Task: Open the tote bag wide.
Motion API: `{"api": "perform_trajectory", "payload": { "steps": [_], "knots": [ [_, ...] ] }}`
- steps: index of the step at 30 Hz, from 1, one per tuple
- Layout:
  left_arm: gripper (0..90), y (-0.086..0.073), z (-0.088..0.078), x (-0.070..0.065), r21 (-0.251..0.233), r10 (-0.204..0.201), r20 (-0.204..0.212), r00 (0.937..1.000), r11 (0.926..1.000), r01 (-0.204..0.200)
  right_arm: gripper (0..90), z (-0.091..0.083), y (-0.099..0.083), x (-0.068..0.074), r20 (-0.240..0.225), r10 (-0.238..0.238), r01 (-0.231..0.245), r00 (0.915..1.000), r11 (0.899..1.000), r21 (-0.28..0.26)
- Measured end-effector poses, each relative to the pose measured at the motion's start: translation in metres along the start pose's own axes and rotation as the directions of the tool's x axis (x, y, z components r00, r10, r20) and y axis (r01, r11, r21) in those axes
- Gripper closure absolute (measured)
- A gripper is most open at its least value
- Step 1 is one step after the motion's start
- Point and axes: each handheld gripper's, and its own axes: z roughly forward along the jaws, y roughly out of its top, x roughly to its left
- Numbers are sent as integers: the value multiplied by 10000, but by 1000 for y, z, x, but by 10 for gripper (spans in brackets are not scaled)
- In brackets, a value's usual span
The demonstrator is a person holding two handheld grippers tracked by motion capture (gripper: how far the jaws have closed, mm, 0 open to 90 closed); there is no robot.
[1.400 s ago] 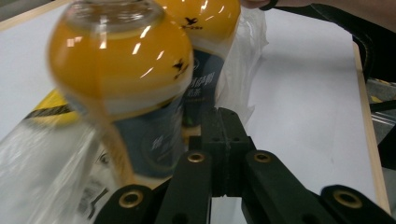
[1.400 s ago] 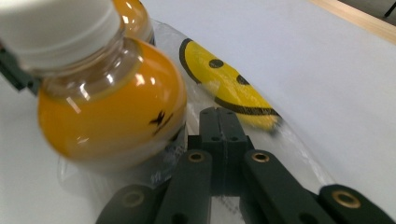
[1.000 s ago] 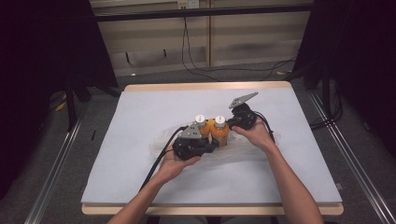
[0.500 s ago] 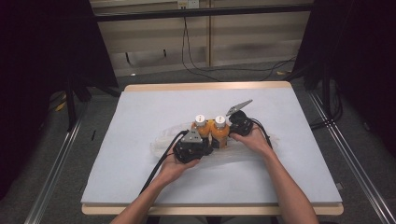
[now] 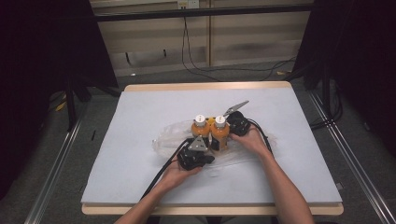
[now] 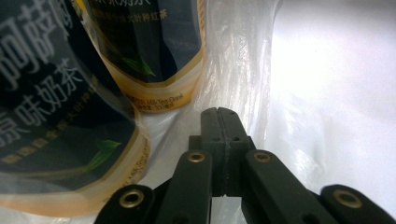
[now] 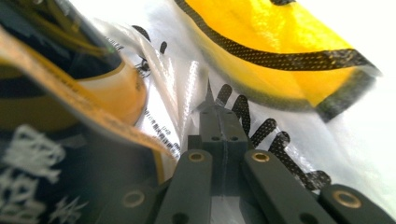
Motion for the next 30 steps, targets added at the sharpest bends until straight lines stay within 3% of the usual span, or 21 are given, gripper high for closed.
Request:
{"api": "perform_trajectory", "payload": {
  "steps": [12,14,17,22,30],
  "knots": [
    [900,0,-4,-6,435,319,459,9984,9985,-339,900,7,9,-6,634,232,-226,9977,9997,-107],
    [900,-2,-2,-6,186,294,560,9980,9994,-305,900,8,11,-6,745,229,-218,9970,9996,-151],
    [900,-1,-3,-8,323,299,489,9984,9990,-315,900,9,12,-7,840,259,-247,9961,9996,-159],
    [900,-1,-4,-9,420,489,538,9974,9978,-512,900,16,24,-8,1371,-84,70,9905,9999,101],
    [900,-1,-4,-11,416,321,688,9971,9985,-350,900,19,30,-12,1576,188,-215,9873,9996,155]
  ]
}}
